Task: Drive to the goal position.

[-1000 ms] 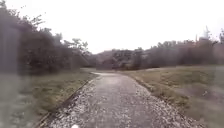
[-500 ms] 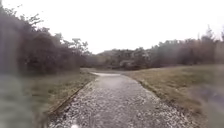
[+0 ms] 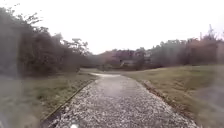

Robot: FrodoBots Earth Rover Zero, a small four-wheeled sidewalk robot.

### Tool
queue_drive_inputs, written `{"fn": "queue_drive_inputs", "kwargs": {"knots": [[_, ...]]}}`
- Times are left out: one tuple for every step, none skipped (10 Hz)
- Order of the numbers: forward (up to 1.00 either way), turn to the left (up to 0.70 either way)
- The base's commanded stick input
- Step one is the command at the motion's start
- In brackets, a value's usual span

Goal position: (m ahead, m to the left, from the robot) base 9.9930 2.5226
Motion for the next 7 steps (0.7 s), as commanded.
{"fn": "queue_drive_inputs", "kwargs": {"knots": [[0.70, 0.10], [0.70, 0.01], [0.70, 0.00], [0.70, 0.00], [0.70, 0.00], [0.70, 0.00], [0.70, 0.00]]}}
